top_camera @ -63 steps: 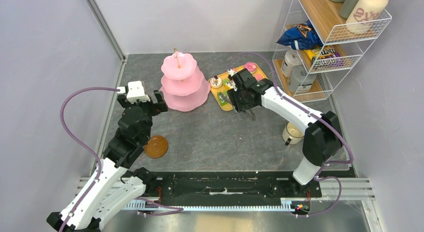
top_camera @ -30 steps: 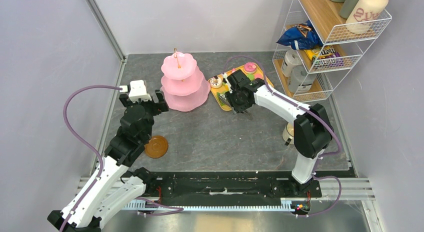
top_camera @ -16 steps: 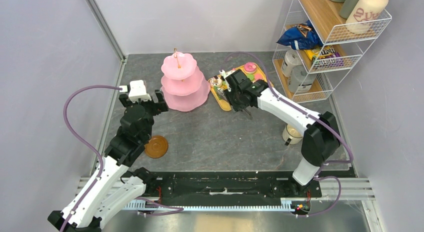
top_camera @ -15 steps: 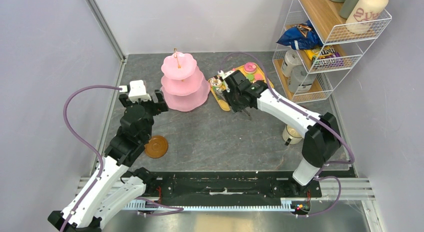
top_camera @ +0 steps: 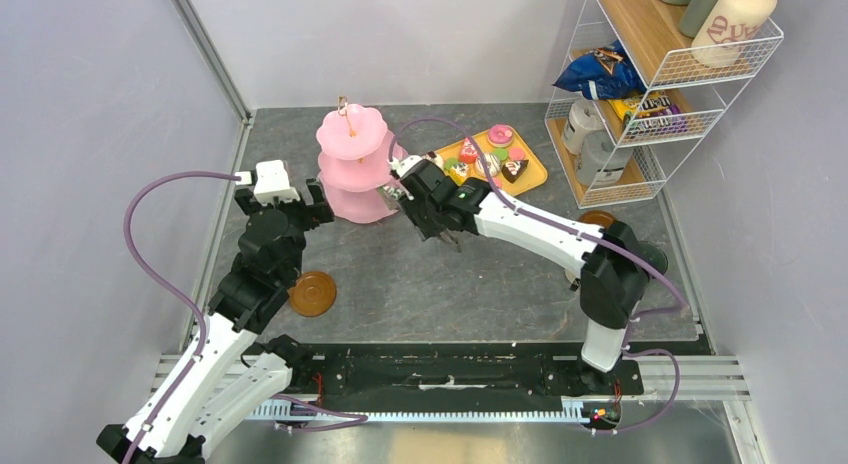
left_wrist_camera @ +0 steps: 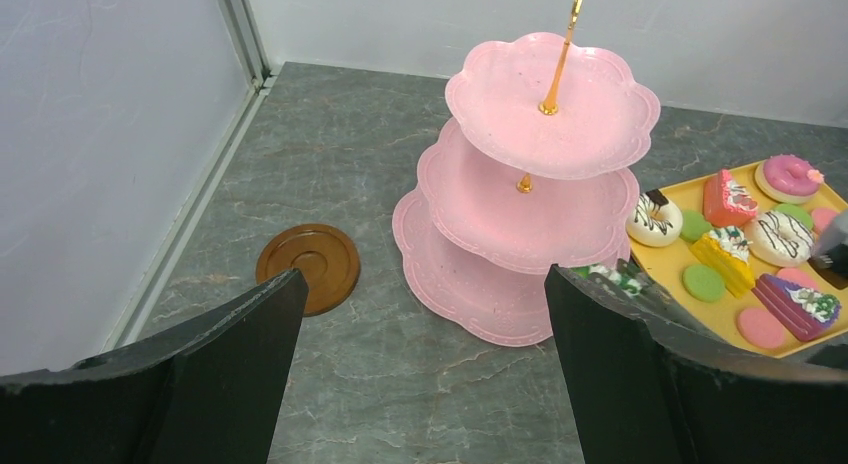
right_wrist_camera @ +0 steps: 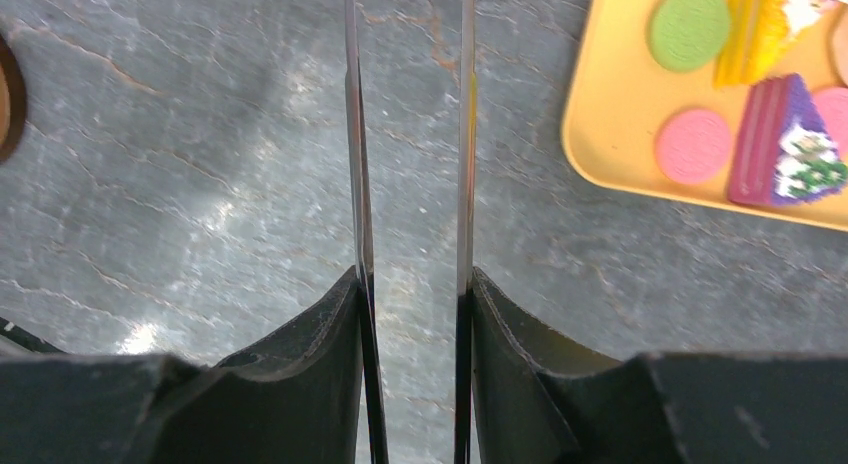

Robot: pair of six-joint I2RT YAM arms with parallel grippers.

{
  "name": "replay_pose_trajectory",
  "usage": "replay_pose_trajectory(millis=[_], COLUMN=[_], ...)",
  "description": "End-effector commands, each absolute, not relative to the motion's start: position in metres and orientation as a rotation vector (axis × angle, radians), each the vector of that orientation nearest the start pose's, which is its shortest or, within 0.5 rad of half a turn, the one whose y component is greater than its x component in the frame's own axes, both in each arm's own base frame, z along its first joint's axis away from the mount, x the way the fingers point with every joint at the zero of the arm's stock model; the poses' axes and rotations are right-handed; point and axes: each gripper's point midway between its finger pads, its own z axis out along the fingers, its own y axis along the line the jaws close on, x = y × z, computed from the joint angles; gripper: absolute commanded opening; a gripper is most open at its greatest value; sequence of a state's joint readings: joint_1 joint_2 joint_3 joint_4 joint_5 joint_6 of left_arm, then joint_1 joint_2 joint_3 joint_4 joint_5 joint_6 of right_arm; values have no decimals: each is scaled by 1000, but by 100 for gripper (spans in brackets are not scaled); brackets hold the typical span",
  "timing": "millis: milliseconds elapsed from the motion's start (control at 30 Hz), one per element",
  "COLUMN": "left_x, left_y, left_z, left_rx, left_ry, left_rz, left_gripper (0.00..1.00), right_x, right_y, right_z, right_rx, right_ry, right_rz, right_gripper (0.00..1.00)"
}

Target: Serve the afternoon tea

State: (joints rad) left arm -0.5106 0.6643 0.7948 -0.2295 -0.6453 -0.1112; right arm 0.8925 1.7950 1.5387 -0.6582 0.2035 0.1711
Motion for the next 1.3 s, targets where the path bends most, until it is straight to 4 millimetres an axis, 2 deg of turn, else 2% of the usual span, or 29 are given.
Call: replay_pose_trajectory(millis=[0, 200, 733, 967, 1267], left_x=[277, 278, 278, 279, 280], left_y=[-35, -34, -32, -33, -33], left_z=[316, 315, 315, 315, 312], left_rx=[-192, -198, -207, -207, -205], left_ry=[1596, 1597, 1596, 1596, 1603], left_rz=[41, 41, 39, 34, 36], left_gripper=[97, 97, 97, 97, 97], right_x=[323, 328, 353, 370, 389], right_y=[379, 385, 364, 351, 363], right_z=[168, 160, 133, 133, 125], right_rx=[-697, -672, -631, -571, -604], right_ry=[2244, 2245, 2245, 2233, 2171], right_rz=[354, 335, 143, 123, 139], right_gripper=[37, 37, 37, 37, 38])
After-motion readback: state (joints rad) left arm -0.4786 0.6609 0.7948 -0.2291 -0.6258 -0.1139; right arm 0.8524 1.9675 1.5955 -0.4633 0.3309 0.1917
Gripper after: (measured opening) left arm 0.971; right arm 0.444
